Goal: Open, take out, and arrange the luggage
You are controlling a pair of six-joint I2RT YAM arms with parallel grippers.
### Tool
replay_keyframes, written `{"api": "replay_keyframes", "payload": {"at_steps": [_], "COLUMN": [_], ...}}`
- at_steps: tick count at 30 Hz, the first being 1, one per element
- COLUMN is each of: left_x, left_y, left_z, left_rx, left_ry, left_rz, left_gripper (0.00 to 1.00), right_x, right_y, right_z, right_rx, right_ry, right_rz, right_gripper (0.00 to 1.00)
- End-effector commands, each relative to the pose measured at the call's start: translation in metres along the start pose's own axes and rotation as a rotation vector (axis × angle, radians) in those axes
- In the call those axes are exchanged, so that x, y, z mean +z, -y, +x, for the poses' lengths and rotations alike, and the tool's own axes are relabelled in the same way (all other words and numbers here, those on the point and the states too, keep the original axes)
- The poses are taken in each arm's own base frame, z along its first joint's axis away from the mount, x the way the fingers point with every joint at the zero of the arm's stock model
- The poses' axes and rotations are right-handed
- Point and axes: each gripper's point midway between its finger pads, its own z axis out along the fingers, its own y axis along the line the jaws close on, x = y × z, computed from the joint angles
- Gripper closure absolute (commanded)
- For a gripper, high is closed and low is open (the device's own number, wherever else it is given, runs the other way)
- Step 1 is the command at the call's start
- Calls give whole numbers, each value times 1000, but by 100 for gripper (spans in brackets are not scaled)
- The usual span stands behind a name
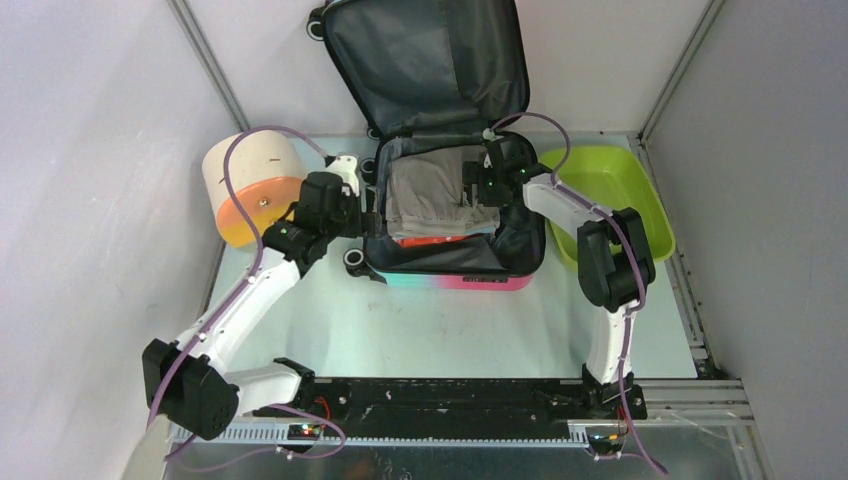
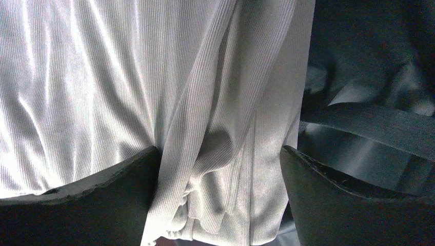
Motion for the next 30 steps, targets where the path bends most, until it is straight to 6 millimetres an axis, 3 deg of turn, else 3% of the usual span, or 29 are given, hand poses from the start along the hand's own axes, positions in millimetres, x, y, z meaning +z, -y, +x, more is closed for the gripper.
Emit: {"api": "replay_keyframes", "payload": {"at_steps": [1, 8, 16, 19, 22, 24, 26, 30], "left_x": [-2, 2, 0, -1, -2, -2, -1, 1], "left_y": [0, 1, -1, -2, 0, 2, 3, 2], "left_z": [-11, 0, 9, 1, -14, -19, -21, -14], "left_rx": [-30, -29, -29, -30, -26, -22, -19, -53], "left_ry": [27, -1, -9, 5, 13, 14, 10, -2], "left_rz": [-26, -25, -33, -42, -45, -42, -41, -47], "left_gripper": [21, 23, 23, 23, 23, 23, 23, 24], "right_x": [-17, -19, -16, -20, -27, -34, -38, -37], "right_y": [-14, -25, -32, -22, -18, -19, -26, -41], "right_z": [-7, -8, 2, -5, -16, -20, -25, -24], "right_rx": [-51, -75, -121, -144, -166, -201, -230, -263], "right_ry": [31, 37, 4, 33, 62, 54, 58, 64], "right_rz": [-32, -41, -2, 72, 113, 136, 136, 98], "right_gripper": [12, 25, 54, 70, 68, 50, 47, 64]}}
